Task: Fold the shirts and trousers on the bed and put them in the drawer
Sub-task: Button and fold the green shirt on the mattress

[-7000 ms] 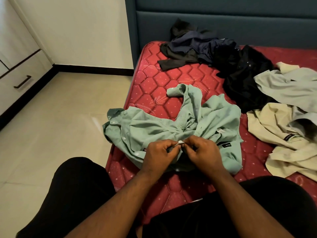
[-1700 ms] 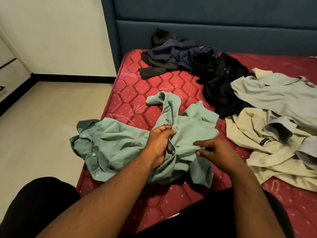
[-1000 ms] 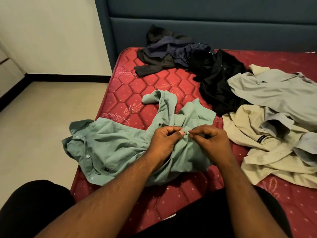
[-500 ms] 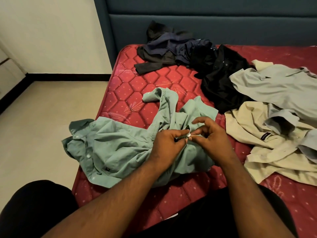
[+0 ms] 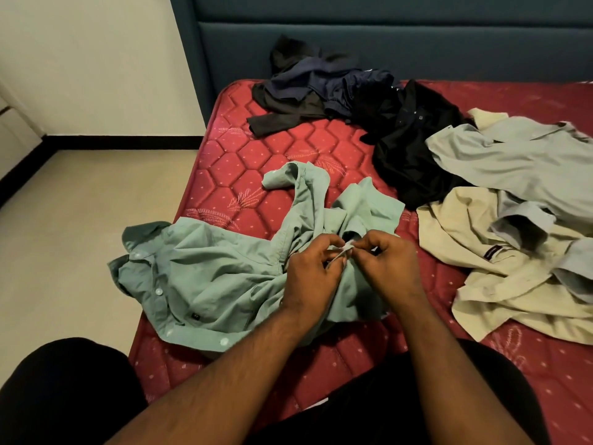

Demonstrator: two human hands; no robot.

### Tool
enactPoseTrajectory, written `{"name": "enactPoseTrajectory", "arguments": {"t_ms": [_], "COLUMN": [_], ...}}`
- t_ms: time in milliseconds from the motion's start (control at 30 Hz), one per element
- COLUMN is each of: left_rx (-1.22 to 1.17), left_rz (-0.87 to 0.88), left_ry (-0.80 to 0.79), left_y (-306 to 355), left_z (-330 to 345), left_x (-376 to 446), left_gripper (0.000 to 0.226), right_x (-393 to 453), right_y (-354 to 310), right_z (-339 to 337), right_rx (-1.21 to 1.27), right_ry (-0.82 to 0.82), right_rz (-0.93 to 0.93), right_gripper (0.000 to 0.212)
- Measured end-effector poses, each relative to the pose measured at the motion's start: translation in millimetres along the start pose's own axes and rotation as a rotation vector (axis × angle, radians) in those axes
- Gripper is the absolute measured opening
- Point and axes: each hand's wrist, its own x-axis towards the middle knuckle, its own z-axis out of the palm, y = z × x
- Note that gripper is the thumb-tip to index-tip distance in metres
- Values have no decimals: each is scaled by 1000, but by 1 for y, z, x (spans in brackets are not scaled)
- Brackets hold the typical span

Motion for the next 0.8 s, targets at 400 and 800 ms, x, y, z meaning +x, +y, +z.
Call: {"name": "enactPoseTrajectory", "arguments": {"t_ms": [400,800], "left_rx": [122,432], "left_rz": [-73,-53], "left_ry": [-325,-619], "left_y": [-13,-27], "left_z": [-37,-82], "left_x": [6,3], "left_gripper": [16,35], "right_x": [0,4], "right_y": [8,-3], "right_z": [6,-24], "right_rx": [-134,-934], "right_ry": [-89,-189], "right_rz": [-213,-547], "right_gripper": [7,13]}}
